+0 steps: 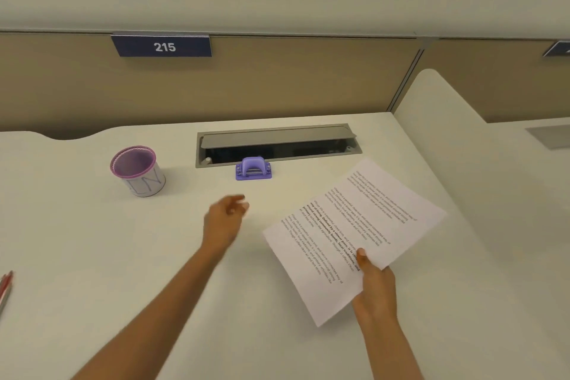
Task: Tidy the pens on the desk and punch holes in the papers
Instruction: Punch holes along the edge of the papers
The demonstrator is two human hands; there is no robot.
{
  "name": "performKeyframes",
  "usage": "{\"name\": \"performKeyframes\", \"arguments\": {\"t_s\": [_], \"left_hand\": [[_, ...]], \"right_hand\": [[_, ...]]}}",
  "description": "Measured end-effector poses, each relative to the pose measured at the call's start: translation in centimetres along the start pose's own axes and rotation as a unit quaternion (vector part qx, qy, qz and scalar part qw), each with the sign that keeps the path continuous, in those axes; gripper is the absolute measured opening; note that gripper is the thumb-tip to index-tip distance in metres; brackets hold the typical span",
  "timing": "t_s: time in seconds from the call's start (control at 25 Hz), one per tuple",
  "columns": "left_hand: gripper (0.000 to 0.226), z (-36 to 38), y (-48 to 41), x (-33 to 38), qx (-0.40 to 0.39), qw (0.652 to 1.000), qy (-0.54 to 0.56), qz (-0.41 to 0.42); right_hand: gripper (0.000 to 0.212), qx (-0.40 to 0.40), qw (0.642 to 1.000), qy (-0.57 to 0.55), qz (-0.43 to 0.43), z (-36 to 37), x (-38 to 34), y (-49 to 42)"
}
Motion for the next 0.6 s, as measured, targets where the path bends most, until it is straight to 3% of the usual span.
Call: {"name": "performKeyframes", "arguments": {"t_s": [0.08,0.16,0.32,0.44,0.6], "left_hand": [[0.028,-0.4,-4.6,3.2,0.054,0.981,-0.151,0.108],[0.031,0.9,-8.5,5.5,0.037,0.950,-0.251,0.180],[0.039,3.8,-14.3,6.9,-0.024,0.870,-0.451,0.196],[0.031,4.4,-15.6,6.7,-0.039,0.876,-0.447,0.176],[0.030,3.5,-14.6,5.1,-0.050,0.916,-0.381,0.115]], "right_hand": [[0.021,-0.012,1.000,0.012,0.014,-0.5,0.1,-0.4],[0.024,-0.032,0.999,0.019,0.033,-0.5,0.7,-0.5],[0.026,-0.052,0.996,0.028,0.060,0.0,2.8,-0.3],[0.025,-0.059,0.995,0.038,0.077,0.7,4.1,-0.3],[0.025,-0.086,0.991,0.046,0.096,1.6,5.1,-0.3]]}}
Point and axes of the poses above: each hand's wrist, its own y-axis away from the middle knuckle, its own z-axis out of the palm, x = y × z, the point moved 4 cm from there along -y, towards the middle knuckle, and after that the axes turned 9 degrees about -z, right-handed, at the moved point
